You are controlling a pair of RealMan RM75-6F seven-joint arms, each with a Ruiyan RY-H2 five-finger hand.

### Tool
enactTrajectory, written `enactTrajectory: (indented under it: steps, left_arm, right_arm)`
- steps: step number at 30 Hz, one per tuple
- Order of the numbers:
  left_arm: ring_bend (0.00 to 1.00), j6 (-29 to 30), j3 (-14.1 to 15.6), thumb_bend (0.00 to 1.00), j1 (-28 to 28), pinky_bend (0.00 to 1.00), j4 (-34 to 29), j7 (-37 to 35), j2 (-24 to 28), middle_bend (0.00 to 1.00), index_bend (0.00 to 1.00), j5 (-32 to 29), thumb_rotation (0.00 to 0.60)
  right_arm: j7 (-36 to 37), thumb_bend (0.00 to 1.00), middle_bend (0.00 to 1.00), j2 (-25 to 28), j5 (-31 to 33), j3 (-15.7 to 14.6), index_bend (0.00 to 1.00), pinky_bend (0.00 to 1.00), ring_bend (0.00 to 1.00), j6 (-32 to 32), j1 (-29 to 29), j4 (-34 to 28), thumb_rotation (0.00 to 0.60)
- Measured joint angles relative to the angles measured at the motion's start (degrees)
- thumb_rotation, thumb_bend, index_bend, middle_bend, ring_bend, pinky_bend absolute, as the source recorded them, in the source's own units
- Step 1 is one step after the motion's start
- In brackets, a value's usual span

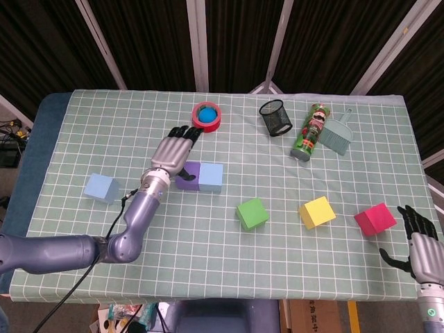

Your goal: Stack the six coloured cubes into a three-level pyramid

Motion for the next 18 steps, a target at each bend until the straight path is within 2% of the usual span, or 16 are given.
enactTrajectory:
  steps: [6, 13, 18]
  left_arm:
    - [0.0, 7.7, 3.1, 0.14, 9.1, 0.0, -8.2, -5.3, 5.4, 0.02, 0.0, 10.2, 0.6]
    - [0.0, 17.2, 10.6, 0.11, 20.4, 0.0, -14.0, -10.5, 10.4, 0.01, 0.0, 22.7, 0.6]
    - [0.0, 20.2, 14.3, 0.1, 26.2, 0.0, -16.4, -13.4, 13.0, 0.0, 0.0, 27.7, 0.6]
  right_arm:
    - [-1.2, 0.27, 0.0, 0.2, 0.7, 0.1, 0.0, 0.0, 0.0, 0.1, 0.0, -0.8, 0.6]
    - [-3.4, 0.27, 0.0, 0.7, -0.5, 0.2, 0.0, 0.0, 0.0, 0.5, 0.5, -2.3, 0.6]
    - [-5.9, 0.27, 0.0, 1.4, -2.1, -0.3, 0.0, 0.0, 0.0, -1.4, 2.1, -4.3, 0.6]
